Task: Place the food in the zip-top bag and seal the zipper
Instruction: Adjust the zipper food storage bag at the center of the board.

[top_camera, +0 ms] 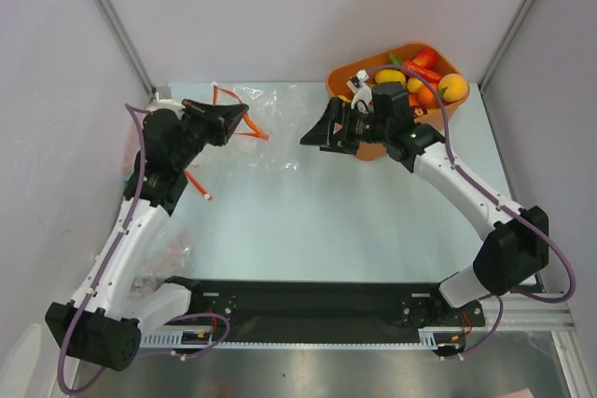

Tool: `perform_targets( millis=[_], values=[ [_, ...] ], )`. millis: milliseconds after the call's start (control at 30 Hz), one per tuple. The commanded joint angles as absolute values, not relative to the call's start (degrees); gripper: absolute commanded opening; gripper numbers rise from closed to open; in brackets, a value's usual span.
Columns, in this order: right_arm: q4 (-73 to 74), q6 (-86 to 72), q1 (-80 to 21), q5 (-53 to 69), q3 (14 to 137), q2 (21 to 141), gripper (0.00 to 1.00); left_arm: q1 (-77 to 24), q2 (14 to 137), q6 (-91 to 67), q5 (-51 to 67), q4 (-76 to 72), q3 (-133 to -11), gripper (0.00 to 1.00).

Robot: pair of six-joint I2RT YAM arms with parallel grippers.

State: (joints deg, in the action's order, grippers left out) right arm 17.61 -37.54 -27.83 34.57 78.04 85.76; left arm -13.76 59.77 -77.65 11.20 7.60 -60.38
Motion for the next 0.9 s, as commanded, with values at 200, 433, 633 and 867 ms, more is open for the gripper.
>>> perform_targets(
  millis=[200,433,633,867],
  values=[
    [6.5,-45.6,-31.6,35.0,74.4,86.8,0.75,-14.2,55.6,-82.7,13.4,-1.1,-59.6,0.00],
    [10.1,-44.7,-28.8,34.1,76.3,86.1,0.00,-13.3,55.5,-76.2,14.3,6.7,-62.5,0.00],
    [16.3,-40.8,-18.6,34.7,76.2,83.8,0.00,-9.9,55.9,-61.9,15.4,27.6,-66.5,0.00],
    [24.2,-32.8,-12.7,37.3,79.3,85.7,0.00,-9.0,55.2,-52.0,11.3,36.5,-65.8,0.00]
  ],
)
